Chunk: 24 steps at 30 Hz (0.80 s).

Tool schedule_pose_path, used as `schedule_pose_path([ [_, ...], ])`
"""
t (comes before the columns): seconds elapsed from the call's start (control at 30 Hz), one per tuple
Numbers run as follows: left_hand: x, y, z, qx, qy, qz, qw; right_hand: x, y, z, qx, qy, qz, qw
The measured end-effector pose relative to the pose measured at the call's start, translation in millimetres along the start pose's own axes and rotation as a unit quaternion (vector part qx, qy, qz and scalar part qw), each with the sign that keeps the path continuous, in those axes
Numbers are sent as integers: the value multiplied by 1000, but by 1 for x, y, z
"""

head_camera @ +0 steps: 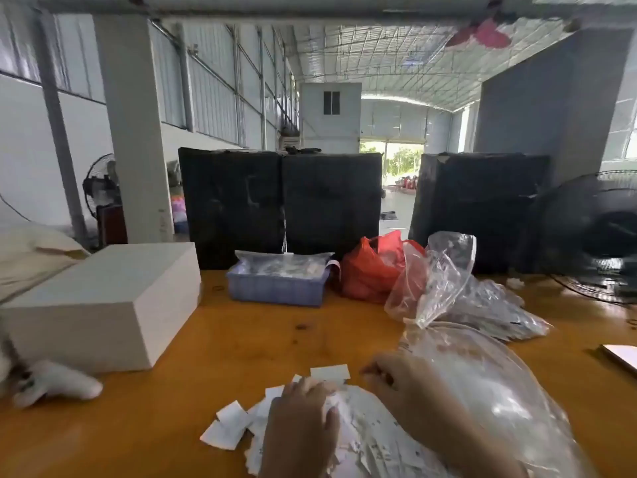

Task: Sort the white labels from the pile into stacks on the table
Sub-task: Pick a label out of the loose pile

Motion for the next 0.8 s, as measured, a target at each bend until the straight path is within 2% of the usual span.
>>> schedule_pose_path([
  [0.17,-22,20,-1,-33,-23,-3,999,11,77,-18,-139,-3,-66,988],
  [0.23,-23,20,-3,-27,-36,-26,999,20,90,-26,-166,0,-102,981],
  [0.33,-27,13,-3,16,-62,-59,996,22,83,-25,-102,13,-49,993],
  [0.47,-24,6,-5,44,-64,-74,994,19,72,-28,-43,-14,-17,999],
  [0.57,-18,-6,-5,106,-58,-106,987,22,25,-22,119,-4,27,992],
  [0.63,-17,-8,-7,126,-66,-149,979,32,-21,-17,243,-13,-8,970],
  [0.7,-15,-9,-8,119,-76,-177,974,48,-60,-14,307,13,-81,948],
  [0.73,-14,-11,-8,114,-80,-182,973,63,-73,-12,298,57,-116,946],
  [0.8,-15,-13,-7,107,-92,-182,973,103,-76,-13,187,180,-185,948],
])
Point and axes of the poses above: each hand's wrist, its own z-axis towards the middle knuckle, its own y-axis out of the palm, x = y × z, the point moved 8 cm from there along z, towards the middle knuckle, and after that the axes turned 12 degrees about x, right-handed, at the moved point
